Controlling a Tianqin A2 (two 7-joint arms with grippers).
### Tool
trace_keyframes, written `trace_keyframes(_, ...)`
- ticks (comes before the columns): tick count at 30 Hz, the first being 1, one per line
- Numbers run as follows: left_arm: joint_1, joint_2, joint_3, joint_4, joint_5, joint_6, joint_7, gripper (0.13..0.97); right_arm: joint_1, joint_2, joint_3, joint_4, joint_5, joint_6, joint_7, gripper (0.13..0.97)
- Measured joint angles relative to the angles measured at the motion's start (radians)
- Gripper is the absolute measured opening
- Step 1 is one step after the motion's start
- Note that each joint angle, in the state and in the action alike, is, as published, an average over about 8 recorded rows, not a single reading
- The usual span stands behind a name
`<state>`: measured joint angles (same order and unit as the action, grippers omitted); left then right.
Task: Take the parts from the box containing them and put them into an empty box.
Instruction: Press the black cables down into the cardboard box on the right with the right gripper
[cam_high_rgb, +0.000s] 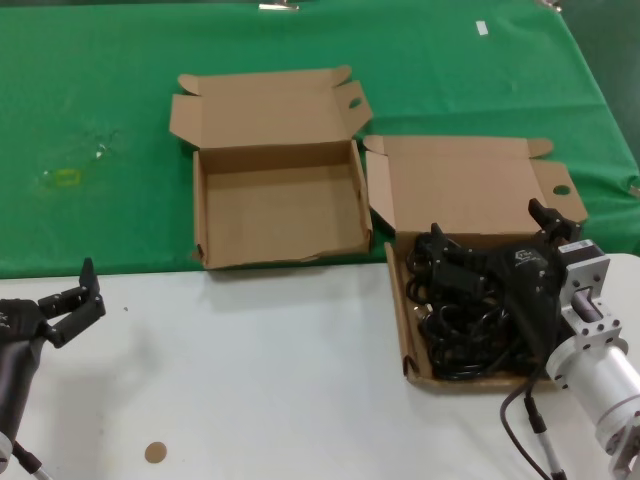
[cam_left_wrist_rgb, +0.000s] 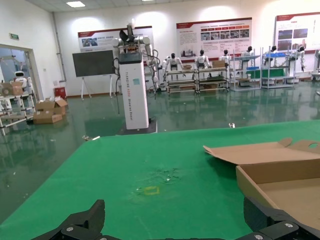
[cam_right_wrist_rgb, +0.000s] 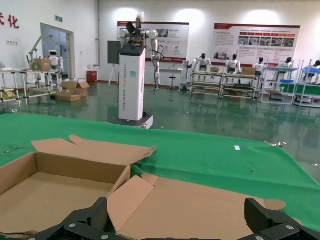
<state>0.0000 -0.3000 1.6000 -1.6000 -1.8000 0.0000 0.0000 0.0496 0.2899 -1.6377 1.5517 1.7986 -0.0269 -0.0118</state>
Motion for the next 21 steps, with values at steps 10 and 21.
trace_keyframes(10,0.000,0.000,0.000,0.000,0.000,0.000,0.000,0.966,0.000,0.000,0.000,0.000,0.000,0.000,0.000,0.966)
trace_keyframes(21,0.000,0.000,0.000,0.000,0.000,0.000,0.000,0.966,0.000,0.000,0.000,0.000,0.000,0.000,0.000,0.966)
